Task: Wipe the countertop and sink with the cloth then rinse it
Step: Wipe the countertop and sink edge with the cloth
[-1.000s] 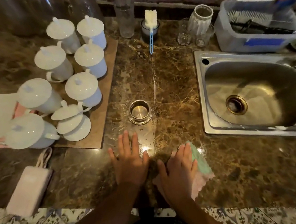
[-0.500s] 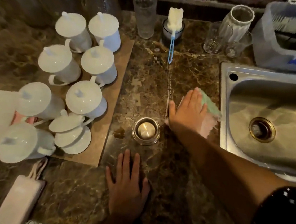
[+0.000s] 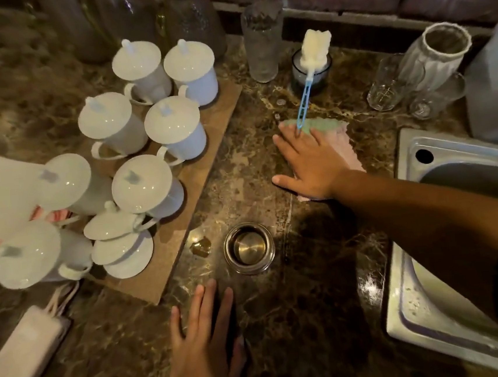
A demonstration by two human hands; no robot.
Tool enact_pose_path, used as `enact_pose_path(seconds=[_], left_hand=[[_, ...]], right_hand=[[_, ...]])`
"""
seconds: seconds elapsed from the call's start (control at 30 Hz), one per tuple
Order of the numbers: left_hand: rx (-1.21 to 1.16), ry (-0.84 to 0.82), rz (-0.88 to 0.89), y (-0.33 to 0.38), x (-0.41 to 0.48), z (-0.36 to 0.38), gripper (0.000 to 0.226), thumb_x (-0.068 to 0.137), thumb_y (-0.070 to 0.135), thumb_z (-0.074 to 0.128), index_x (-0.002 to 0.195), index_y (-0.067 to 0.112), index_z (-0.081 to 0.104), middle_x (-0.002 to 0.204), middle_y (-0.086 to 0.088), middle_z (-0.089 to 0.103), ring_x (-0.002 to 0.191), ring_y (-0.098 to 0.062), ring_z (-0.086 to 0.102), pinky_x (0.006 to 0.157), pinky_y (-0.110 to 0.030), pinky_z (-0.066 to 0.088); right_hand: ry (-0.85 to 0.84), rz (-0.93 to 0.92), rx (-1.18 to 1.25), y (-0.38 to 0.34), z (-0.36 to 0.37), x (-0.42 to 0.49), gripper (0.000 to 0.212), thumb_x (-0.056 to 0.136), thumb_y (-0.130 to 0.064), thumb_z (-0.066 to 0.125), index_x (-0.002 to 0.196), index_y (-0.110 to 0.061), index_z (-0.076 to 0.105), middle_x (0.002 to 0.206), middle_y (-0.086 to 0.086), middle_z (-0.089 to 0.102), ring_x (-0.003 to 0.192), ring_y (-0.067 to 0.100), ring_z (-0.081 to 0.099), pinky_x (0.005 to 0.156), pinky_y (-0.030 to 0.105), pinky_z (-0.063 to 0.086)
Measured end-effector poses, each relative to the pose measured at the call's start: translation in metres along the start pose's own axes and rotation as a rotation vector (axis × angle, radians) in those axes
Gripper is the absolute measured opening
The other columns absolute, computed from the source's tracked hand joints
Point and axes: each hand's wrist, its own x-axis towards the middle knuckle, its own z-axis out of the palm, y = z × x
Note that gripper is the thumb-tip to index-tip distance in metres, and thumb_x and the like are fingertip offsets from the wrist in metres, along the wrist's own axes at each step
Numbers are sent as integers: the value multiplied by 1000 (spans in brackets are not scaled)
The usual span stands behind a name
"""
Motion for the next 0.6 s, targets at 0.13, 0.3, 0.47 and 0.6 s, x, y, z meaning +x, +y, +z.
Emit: enact_pose_path(seconds=[0.13,0.3,0.47,0.6], left_hand=[[17,-56,-4,0,1,-2,78,83,49,48,155,22,38,165,-9,29,151,-28,24,109,-67,32],[-16,-69,-21,1,0,-2,75,88,52,43,156,22,36,167,-6,24,154,-25,18,112,-66,28],[-50,-24,1,4,-2,-4,73,89,49,44,155,19,38,166,-8,26,153,-28,25,112,-67,27],[-40,-26,-23,6,0,-6,72,90,53,41,155,24,35,166,-7,28,153,-26,25,116,-64,23]], right_hand=[[-4,-117,27,-20,9,-48,97,87,-79,19,161,-18,6,170,6,-3,156,24,-2,124,53,3],[-76,-187,30,-55,24,-111,97,88,-78,27,161,-20,0,169,1,-13,155,17,-13,125,49,-3],[-93,-202,50,-93,38,-171,98,88,-74,37,161,-16,7,168,3,-7,155,19,-9,124,51,-2],[-108,-172,83,-130,43,-217,100,86,-73,40,161,-16,9,170,4,0,156,21,-4,124,50,0]])
